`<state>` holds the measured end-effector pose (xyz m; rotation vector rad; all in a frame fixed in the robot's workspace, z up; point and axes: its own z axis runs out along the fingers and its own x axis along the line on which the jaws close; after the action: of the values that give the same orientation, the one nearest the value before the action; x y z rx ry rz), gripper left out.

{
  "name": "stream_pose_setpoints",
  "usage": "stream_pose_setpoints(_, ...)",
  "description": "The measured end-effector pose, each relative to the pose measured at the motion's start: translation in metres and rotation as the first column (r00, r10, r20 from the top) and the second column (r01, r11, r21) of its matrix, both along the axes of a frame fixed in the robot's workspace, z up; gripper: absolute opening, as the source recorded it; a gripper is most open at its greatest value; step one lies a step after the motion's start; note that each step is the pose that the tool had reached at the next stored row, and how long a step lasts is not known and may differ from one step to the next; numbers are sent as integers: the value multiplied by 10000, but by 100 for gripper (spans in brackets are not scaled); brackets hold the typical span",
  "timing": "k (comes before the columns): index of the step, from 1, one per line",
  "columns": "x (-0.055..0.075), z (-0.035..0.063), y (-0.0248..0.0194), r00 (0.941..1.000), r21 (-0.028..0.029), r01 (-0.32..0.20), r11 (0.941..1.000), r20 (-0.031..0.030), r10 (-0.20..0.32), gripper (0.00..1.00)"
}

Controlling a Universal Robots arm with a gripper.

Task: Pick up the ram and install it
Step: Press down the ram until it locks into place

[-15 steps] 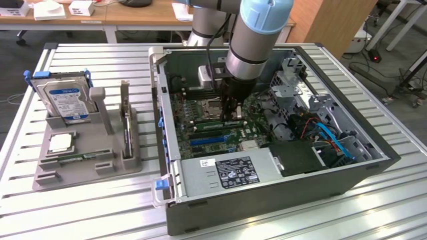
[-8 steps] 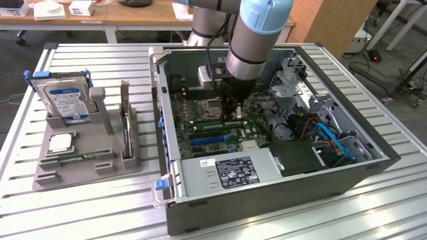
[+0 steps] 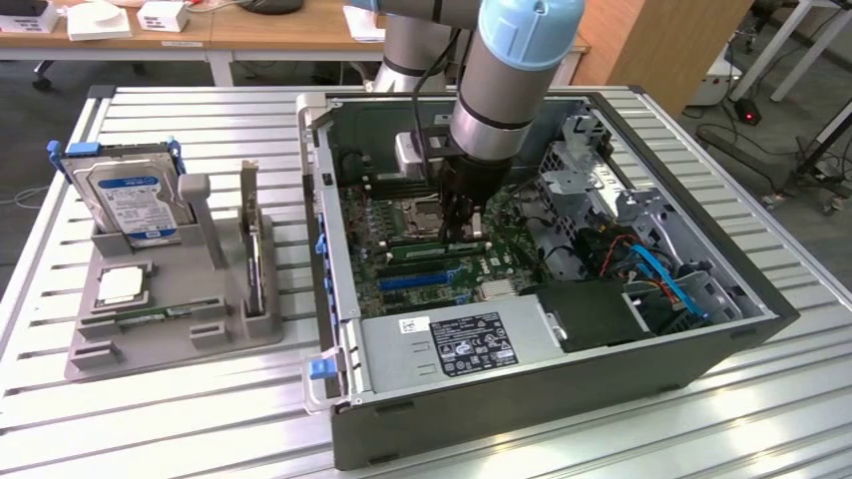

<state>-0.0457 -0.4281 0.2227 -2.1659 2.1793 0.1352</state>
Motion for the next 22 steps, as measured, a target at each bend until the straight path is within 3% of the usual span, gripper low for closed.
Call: stream_pose_setpoints(22, 0, -8, 0, 10000, 0, 0, 10000, -1, 0, 9)
